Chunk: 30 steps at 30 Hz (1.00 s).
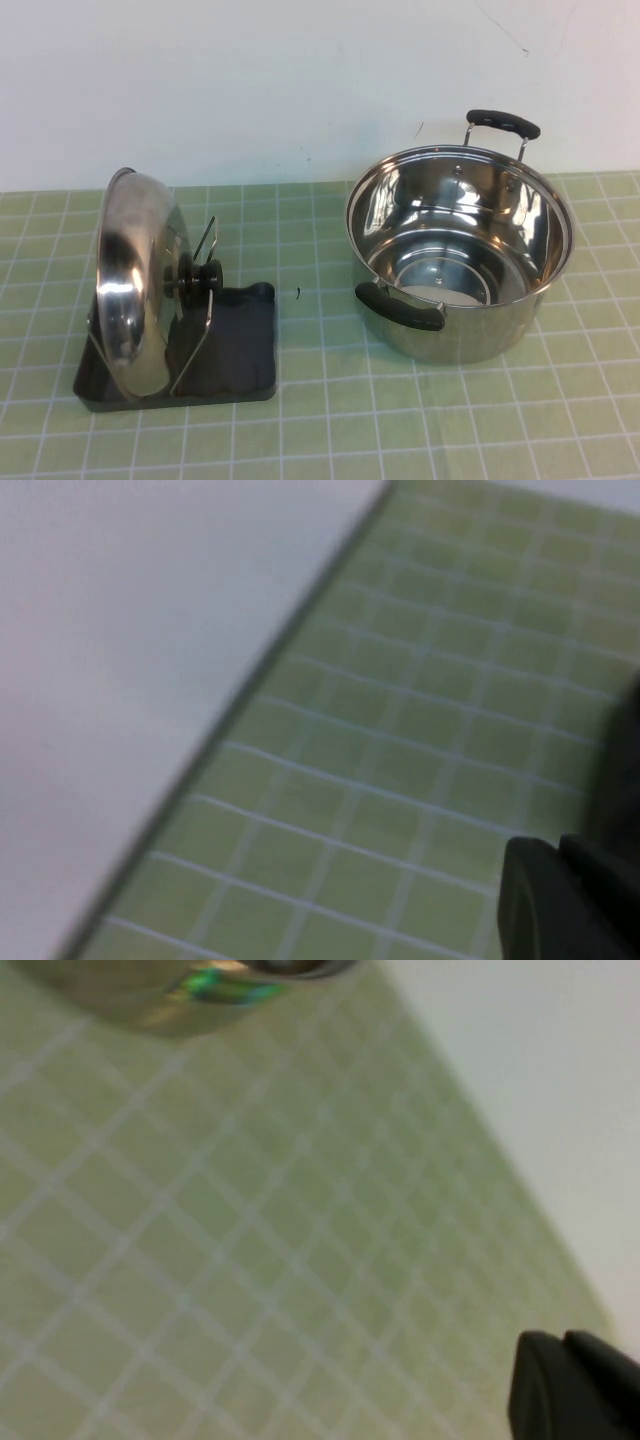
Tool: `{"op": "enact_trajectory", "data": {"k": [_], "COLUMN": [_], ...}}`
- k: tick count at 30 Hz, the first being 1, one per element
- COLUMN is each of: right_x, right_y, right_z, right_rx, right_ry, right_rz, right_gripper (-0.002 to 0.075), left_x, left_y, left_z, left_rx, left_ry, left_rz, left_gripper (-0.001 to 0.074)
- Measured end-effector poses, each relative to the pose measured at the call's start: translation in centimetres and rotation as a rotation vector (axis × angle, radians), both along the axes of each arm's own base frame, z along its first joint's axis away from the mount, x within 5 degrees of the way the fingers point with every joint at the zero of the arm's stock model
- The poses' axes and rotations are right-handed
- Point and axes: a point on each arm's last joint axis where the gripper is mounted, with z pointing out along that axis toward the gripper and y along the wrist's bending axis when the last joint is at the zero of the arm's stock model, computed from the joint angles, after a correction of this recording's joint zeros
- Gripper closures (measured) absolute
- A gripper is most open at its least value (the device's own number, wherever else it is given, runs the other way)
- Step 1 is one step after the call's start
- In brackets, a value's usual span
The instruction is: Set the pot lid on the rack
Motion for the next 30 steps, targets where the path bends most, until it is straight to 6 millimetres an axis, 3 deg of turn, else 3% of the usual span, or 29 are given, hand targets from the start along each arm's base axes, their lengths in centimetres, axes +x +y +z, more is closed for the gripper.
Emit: {"op": "enact_trajectory", "data": {"k": [5,10,13,18,25,30], "right_x": [-2.6,-4.2,-4.8,-5.5,-5.7,-5.7], "right_y": [0.4,-0.2,-0.6,-1.1,-1.2,-1.3], "right_z": [-0.9,-1.2,-3.1,-6.9,-9.2,-9.5], "right_rx": [0.194,0.404,0.466,0.576,0.591,0.578], "right_ry": [0.21,0.114,0.052,0.023,0.037,0.05], "right_rz": [0.151,0.286,0.337,0.351,0.349,0.338], "right_gripper": [0.0727,0.0727,0.0727,0.0727,0.0727,0.0727], "left_x": [-1.4,-3.3,-4.4,-5.2,-5.2,-5.1], "left_y": [-2.8,-4.1,-4.5,-4.9,-5.0,-5.1], "left_z": [0.6,2.5,2.4,-0.1,-3.1,-4.2], "left_rx": [-0.096,-0.078,-0.08,-0.176,-0.239,-0.253], "left_ry": [-0.066,-0.288,-0.374,-0.433,-0.412,-0.374], "left_rz": [-0.311,-0.479,-0.527,-0.534,-0.519,-0.518], "left_gripper": [0.0734,0.0734,0.0734,0.0736,0.0736,0.0736]}}
